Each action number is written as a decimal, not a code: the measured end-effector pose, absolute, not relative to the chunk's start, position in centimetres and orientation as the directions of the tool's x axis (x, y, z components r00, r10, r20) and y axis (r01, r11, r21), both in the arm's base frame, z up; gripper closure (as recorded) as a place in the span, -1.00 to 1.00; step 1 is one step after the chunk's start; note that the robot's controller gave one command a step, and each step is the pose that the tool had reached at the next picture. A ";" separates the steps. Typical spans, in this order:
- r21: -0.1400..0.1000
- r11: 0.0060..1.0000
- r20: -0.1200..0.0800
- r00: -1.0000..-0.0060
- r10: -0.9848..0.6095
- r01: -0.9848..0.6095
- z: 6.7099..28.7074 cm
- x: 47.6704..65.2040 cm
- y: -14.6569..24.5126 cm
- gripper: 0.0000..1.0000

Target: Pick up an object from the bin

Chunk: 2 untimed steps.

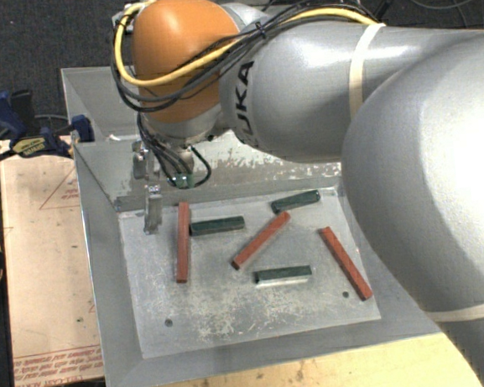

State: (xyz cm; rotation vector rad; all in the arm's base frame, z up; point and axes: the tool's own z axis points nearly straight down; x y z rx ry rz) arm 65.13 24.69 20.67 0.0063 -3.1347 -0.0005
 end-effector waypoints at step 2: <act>0.000 0.805 0.001 -0.805 -0.593 -0.593 6.9 62.1 14.4 -1.00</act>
Offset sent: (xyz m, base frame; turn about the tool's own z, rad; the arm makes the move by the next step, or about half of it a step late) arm -0.0246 -0.0340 -0.0794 -0.0812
